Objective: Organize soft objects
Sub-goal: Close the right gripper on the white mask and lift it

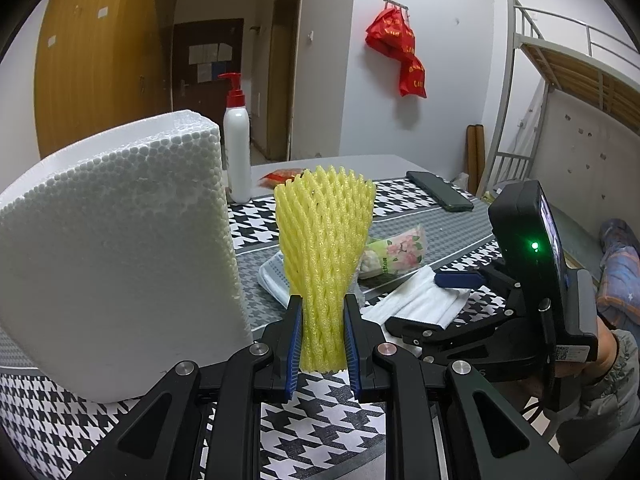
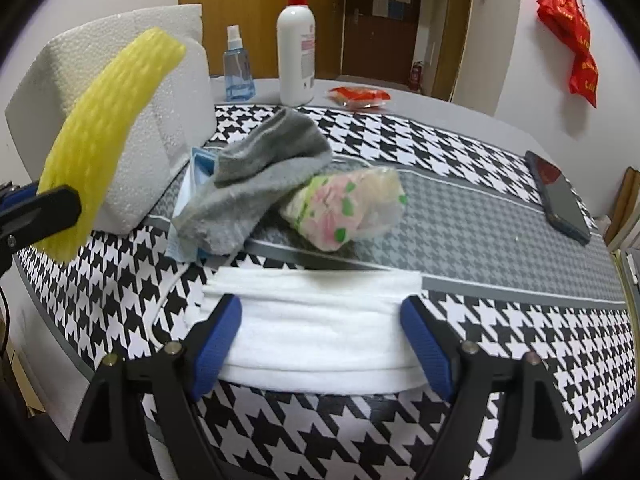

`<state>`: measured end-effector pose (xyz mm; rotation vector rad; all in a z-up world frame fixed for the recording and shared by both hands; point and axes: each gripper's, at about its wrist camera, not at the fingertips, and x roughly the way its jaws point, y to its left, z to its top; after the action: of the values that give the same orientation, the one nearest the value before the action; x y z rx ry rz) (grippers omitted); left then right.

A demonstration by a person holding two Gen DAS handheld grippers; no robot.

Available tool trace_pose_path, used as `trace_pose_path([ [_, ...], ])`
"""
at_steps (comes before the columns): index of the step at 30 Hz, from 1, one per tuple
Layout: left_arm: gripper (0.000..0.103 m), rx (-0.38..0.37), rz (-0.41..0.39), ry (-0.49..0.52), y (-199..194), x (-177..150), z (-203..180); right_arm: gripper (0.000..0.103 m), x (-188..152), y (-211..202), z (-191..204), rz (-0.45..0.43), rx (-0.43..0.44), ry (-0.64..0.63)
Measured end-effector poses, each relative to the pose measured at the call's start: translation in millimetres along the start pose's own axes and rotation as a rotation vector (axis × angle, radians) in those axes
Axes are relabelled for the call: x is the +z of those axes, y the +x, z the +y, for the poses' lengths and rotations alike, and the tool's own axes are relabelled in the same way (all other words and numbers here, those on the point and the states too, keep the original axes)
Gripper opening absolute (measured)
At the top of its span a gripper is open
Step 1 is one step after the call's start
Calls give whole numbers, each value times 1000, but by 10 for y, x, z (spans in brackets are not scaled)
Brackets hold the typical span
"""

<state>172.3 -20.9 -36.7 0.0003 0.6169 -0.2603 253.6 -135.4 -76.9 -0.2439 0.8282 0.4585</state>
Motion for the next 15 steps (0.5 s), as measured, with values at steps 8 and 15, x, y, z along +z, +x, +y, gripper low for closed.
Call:
trace_pose_path([
  [8, 20, 5, -1, -11, -14, -7, 26, 85, 28, 24, -8, 23, -4, 9],
  [15, 20, 7, -15, -11, -99, -17, 21, 48, -15, -67, 88, 13, 26, -25],
])
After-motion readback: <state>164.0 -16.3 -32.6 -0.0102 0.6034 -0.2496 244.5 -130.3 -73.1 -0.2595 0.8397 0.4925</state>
